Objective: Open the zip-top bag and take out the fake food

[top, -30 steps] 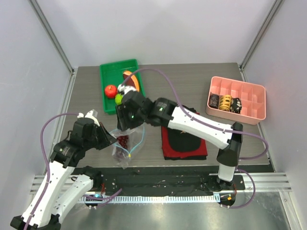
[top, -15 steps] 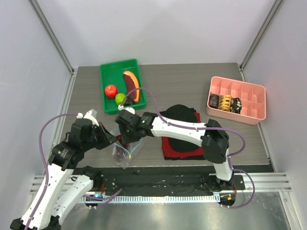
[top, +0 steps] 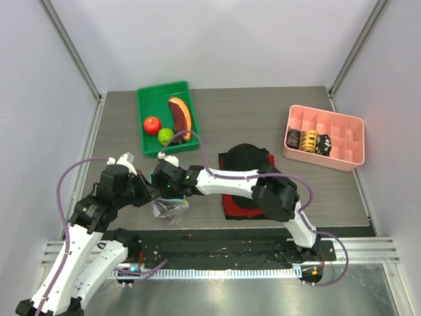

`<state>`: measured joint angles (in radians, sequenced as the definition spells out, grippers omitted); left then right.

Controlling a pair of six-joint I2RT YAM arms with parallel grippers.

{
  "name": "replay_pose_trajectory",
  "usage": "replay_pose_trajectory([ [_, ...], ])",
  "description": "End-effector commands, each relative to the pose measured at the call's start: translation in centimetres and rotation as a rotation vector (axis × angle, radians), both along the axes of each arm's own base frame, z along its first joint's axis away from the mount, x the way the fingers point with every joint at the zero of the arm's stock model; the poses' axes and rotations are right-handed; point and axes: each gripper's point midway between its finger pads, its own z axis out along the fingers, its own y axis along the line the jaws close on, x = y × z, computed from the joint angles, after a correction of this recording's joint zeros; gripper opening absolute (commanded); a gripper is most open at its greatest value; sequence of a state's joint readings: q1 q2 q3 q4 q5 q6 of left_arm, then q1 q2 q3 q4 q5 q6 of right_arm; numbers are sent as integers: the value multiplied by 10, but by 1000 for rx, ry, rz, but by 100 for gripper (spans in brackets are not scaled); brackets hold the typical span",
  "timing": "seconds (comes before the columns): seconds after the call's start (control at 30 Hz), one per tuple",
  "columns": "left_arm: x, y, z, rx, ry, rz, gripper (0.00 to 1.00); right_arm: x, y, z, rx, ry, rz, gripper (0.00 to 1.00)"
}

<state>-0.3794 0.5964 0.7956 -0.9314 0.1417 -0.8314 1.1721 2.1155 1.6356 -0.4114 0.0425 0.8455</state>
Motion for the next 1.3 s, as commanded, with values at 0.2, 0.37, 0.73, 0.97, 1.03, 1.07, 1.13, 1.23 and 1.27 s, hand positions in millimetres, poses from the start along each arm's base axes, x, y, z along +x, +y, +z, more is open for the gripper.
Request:
replay_pose_trajectory([
  [0.2, -10, 10, -5, 5, -21, 31, 0, 13, 4, -42, -48, -54, 4, 68],
  [0.37, -10, 27, -10, 72, -15, 105, 0, 8, -1, -28, -36, -82, 76, 31],
  [0.73, 4, 33, -4, 123, -49, 126, 0, -5, -35, 101, 70, -123, 118, 1],
  [0.97, 1, 13, -9, 32, -46, 58, 0, 10, -39, 152, 213, -37, 39, 1],
  [1.03, 0, 12, -11, 21, -41, 59, 0, 26, -38, 162, 252, -17, -1, 1],
  [1.07, -1, 12, -11, 18, -39, 55, 0, 27, -35, 169, 292, 33, -16, 1],
  [1.13, -4, 14, -13, 30, -32, 54, 0, 38, -37, 177, 336, 86, -43, 2],
  [1.23, -3, 21, -16, 65, -31, 83, 0, 29, -37, 191, 403, 211, -23, 1],
  [1.27, -1, 22, -16, 67, -35, 90, 0, 29, -40, 197, 423, 234, -19, 1],
])
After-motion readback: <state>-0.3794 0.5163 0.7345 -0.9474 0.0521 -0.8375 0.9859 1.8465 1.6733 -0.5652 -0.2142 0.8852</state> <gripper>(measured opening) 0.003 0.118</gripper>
